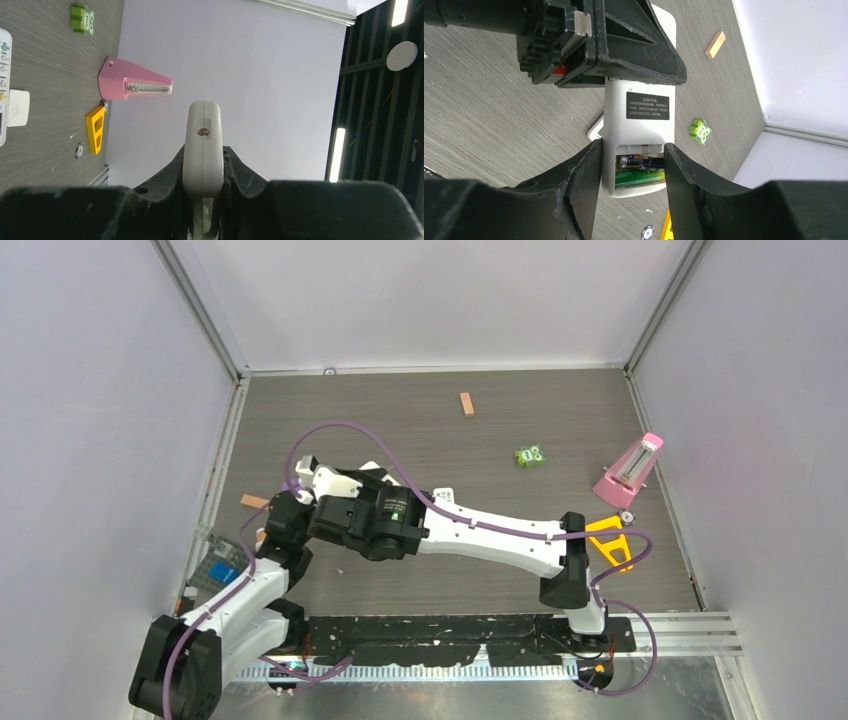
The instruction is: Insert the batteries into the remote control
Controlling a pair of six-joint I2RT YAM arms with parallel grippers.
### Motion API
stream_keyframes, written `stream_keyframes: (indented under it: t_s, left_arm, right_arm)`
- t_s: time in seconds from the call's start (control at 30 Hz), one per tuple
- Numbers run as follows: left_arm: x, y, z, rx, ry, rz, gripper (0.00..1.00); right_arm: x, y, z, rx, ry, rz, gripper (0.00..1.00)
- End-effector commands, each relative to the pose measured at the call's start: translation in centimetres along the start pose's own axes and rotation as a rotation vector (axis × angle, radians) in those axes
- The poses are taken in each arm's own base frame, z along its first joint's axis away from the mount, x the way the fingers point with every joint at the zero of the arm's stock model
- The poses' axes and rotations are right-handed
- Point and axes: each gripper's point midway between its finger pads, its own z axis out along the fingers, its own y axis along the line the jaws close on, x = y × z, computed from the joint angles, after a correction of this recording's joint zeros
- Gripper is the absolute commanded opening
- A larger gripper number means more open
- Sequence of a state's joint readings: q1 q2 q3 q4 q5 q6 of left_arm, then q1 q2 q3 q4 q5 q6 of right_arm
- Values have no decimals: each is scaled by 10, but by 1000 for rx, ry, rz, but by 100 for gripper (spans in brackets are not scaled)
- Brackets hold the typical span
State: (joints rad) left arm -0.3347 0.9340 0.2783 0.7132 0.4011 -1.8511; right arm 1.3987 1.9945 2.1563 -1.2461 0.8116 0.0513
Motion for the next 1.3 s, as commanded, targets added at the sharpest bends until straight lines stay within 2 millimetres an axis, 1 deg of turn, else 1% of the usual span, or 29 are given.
stream_keyframes:
  t_s: [0.0,0.13,0.37,0.47,0.6,0.73,1.0,1.13,1.27]
  left_arm:
    - [13,-34,-1,118,52,41,0]
    - [14,-36,-1,124,56,44,0]
    - [11,-26,-1,93,48,13,0]
    - [9,-23,-1,87,43,3,0]
    - [9,-24,-1,87,42,2,0]
    - [9,-24,0,85,40,-1,0]
    - [9,-23,0,81,41,0,0]
    - [9,-24,1,83,40,1,0]
    - [9,-25,0,86,42,2,0]
  right_arm:
    - [-10,-4,-8,-15,-39,56,52]
    - [-11,-5,-8,-14,-46,71,53]
    - [-16,-24,-12,74,-74,79,69]
    - [-15,-28,-13,90,-72,86,74]
    - [-10,-27,-11,101,-54,84,77]
    - [-8,-25,-11,97,-46,85,78]
    - [-5,-19,-11,69,-29,124,72]
    - [-6,-16,-11,50,-32,141,67]
    - [-10,-15,-12,36,-47,164,60]
